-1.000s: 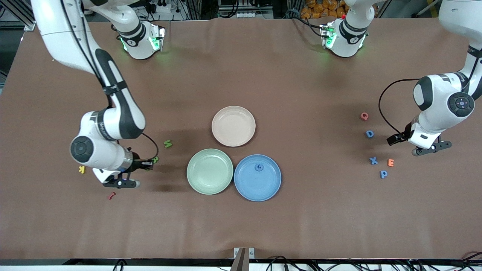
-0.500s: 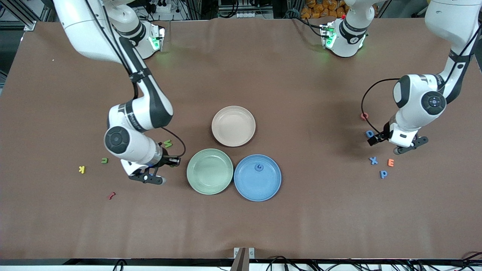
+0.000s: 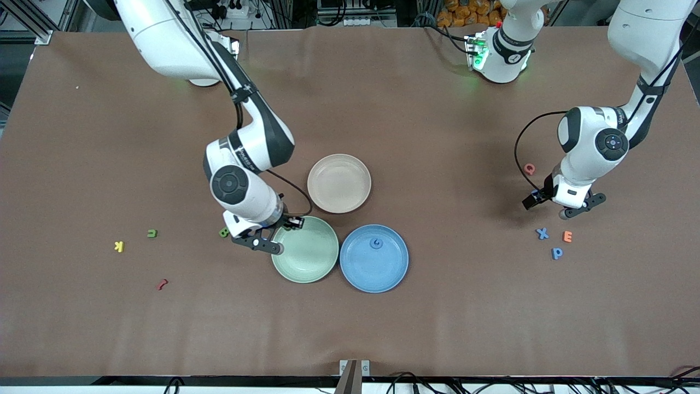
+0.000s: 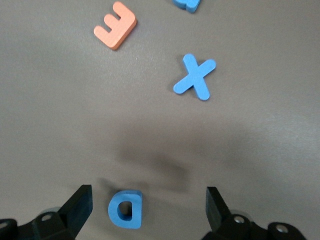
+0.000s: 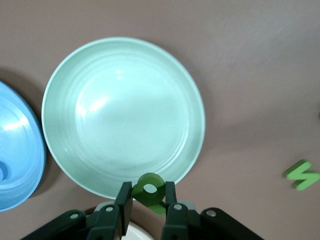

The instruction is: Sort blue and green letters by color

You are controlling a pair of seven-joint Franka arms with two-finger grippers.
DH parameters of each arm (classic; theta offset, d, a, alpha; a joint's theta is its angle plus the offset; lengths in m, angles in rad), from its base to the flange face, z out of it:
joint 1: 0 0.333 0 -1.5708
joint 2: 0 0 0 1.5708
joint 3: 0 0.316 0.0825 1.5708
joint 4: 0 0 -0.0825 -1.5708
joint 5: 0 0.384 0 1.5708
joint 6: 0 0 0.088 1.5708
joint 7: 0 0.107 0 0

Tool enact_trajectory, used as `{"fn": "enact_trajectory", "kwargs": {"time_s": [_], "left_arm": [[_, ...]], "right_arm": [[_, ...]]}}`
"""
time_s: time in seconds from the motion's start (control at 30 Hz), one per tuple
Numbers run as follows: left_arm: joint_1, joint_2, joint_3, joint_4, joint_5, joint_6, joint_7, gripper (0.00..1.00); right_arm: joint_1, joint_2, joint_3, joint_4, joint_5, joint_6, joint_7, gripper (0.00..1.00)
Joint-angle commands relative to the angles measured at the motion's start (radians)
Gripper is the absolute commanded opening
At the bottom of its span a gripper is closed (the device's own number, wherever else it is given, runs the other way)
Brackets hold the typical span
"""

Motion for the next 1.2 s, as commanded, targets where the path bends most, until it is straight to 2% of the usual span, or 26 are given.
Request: {"fn": "enact_trajectory", "kwargs": {"time_s": [0.0,0.37,0.77,0.83,0.93,1.03,1.1,1.13,1.17], "left_arm": [[0.003,0.001,-0.003,-0.024,-0.015,0.02,-0.024,1.0],[0.003,-0.01,-0.003,-0.081,-0.015,0.054,-0.024,1.0],[0.014,-0.012,-0.001,-0.096,-0.006,0.075,-0.021,1.0],[0.018,-0.012,-0.001,-0.096,-0.003,0.075,-0.021,1.0],[0.018,-0.012,-0.001,-0.096,-0.002,0.075,-0.02,0.7],[0.018,-0.013,-0.001,-0.096,-0.002,0.075,-0.012,0.4],[0.018,-0.013,0.0,-0.096,-0.002,0.075,-0.012,0.27],[0.018,-0.013,-0.001,-0.096,-0.002,0.075,-0.012,0.21],[0.018,-0.013,-0.001,-0.096,-0.002,0.075,-0.012,0.18]], "right_arm": [[0.023,0.06,-0.009,0.073,0.003,-0.007,0.055,0.09],[0.037,0.108,-0.011,0.102,0.002,0.034,0.07,0.11],[0.037,0.138,-0.014,0.125,0.002,0.053,0.069,0.19],[0.034,0.138,-0.014,0.125,0.002,0.053,0.07,0.24],[0.033,0.14,-0.014,0.125,0.002,0.053,0.069,0.35],[0.033,0.14,-0.014,0.125,0.002,0.053,0.069,0.54],[0.03,0.14,-0.014,0.125,0.002,0.053,0.069,0.59],[0.03,0.14,-0.014,0.125,0.002,0.053,0.069,0.64],[0.028,0.14,-0.014,0.125,0.002,0.053,0.069,0.69]]}}
